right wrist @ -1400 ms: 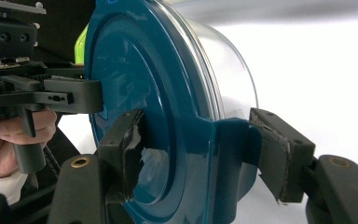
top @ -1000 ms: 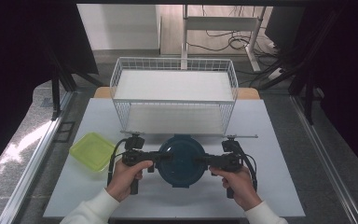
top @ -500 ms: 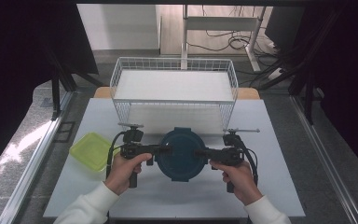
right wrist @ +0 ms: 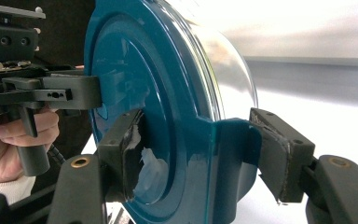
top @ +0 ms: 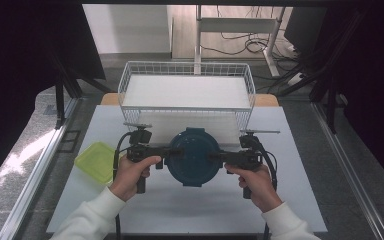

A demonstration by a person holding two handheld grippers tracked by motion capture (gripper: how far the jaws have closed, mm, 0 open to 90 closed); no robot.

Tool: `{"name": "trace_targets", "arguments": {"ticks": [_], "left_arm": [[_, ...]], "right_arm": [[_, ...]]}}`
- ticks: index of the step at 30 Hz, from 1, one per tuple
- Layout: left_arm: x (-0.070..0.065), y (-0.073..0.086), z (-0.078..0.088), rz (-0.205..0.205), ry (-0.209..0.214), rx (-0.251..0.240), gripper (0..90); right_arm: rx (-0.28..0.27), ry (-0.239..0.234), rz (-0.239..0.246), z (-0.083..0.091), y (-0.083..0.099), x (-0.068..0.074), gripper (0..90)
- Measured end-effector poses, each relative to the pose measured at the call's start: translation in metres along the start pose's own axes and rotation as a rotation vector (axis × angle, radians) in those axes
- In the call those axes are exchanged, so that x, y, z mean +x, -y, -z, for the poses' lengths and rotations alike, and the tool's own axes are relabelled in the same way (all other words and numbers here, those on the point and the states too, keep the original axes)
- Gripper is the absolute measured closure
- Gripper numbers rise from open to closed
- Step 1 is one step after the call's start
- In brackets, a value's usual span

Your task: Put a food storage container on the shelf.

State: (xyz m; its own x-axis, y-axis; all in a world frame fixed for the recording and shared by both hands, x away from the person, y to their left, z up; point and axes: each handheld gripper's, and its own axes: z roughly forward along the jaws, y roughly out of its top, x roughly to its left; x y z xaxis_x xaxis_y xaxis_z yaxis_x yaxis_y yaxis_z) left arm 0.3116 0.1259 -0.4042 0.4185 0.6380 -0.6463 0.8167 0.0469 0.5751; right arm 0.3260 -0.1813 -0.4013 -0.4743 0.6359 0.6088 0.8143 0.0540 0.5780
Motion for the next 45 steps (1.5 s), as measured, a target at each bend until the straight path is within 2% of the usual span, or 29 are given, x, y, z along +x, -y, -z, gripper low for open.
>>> {"name": "trace_targets", "arguments": {"ticks": [29,32,45], "left_arm": [[-0.019,-0.038,0.019,-0.06,-0.008,-0.048,36.1],[-0.024,-0.046,0.023,-0.08,-0.009,-0.058,36.1],[-0.034,-0.068,0.035,-0.102,-0.002,-0.083,36.1]], "right_arm": [[-0.044,-0.016,0.039,0.012,-0.037,0.017,36.9],[-0.058,-0.016,0.053,0.016,-0.044,0.023,37.0],[-0.08,-0.011,0.092,0.026,-0.067,0.037,37.0]]}}
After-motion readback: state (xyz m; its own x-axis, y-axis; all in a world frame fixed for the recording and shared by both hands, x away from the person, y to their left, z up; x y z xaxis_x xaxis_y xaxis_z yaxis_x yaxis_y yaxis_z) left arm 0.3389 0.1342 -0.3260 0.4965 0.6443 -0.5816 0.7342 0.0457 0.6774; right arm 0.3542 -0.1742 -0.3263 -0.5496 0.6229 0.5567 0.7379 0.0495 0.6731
